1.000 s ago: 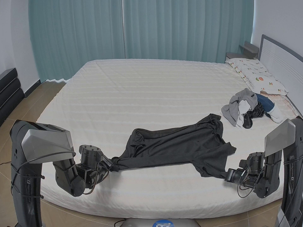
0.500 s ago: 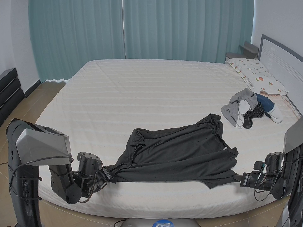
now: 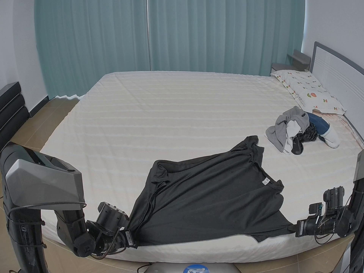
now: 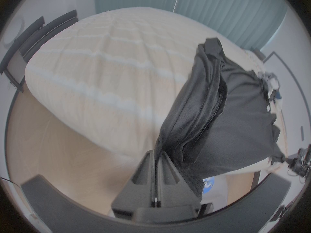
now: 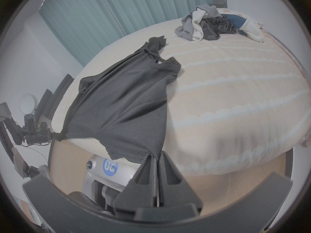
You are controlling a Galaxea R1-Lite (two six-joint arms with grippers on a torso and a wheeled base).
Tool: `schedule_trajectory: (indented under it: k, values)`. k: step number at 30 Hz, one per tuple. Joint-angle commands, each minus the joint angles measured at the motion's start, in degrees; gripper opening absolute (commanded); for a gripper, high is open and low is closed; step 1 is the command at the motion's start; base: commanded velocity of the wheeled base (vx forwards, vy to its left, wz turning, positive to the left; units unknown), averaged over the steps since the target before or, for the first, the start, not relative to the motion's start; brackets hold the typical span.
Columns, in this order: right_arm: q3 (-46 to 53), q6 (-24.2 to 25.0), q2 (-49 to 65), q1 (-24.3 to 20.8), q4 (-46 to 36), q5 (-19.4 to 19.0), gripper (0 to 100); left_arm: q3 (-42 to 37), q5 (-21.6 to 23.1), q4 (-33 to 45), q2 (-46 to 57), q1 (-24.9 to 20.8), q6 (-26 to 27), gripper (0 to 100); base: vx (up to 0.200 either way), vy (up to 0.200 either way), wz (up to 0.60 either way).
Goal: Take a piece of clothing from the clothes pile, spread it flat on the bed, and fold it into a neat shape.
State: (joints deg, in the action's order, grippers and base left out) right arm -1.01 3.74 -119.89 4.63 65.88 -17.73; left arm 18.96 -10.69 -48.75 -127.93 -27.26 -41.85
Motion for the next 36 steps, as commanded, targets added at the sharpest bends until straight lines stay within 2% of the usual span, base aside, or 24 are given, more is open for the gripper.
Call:
schedule_trajectory:
  k: [1, 6, 15, 16, 17, 22, 26, 28, 29, 30, 36]
  values:
    - [1.01, -3.13, 2.30, 1.70, -3.04, 2.61, 0, 0.12, 0.23, 6.83, 4.09, -3.24, 0.45, 0, 0.000, 0.000, 0.00]
    - [0.57, -4.36, 2.03, 1.26, -6.20, 5.77, 0, 1.61, 0.23, 7.09, 3.47, -3.50, 0.28, 0, 0.000, 0.000, 0.00]
    - [0.22, -4.53, 0.54, 0.29, -6.11, 6.21, 0, 1.70, 0.58, 7.27, 3.04, -3.15, 0.19, 0, 0.000, 0.000, 0.00]
    - [-0.22, -4.53, -0.08, 0.29, -6.02, 6.21, 0, 1.52, 0.50, 7.35, 3.04, -3.42, 0.19, 100, 0.000, 0.000, 0.00]
    - [-0.31, -4.53, -0.43, 0.29, -5.67, 6.21, 100, 1.43, 0.50, 7.35, 3.04, -3.50, 0.19, 100, 0.000, 0.000, 0.00]
    - [-0.92, -3.83, 1.95, 0.47, -5.32, 5.77, 100, 2.05, 0.50, 7.35, 4.44, -2.80, 0.10, 100, 0.000, 0.000, 0.00]
    - [-2.86, -0.49, 3.97, 0.73, -5.32, 5.33, 100, 3.72, 0.58, 7.18, 8.05, -0.43, -0.69, 100, 0.000, 0.000, 0.00]
    - [-5.93, 6.72, 6.08, 0.29, -5.32, 5.33, 100, 5.30, 0.67, 7.00, 9.01, 0.63, -2.80, 100, 0.000, 0.000, 0.00]
    - [-6.37, 7.77, 6.34, 0.20, -5.32, 5.33, 100, 5.74, 0.76, 6.91, 9.19, 0.89, -3.50, 100, 0.000, 0.000, 0.00]
    - [-7.95, 11.11, 7.57, 0.29, -5.32, 5.33, 100, 7.32, 1.37, 6.47, 9.54, 1.42, -5.79, 100, 0.000, 0.000, 0.00]
    - [-11.20, 19.20, 11.96, 0.38, -5.58, 4.63, 100, 8.73, 4.54, 3.93, 9.19, 2.39, -7.10, 100, 0.000, 0.000, 0.00]
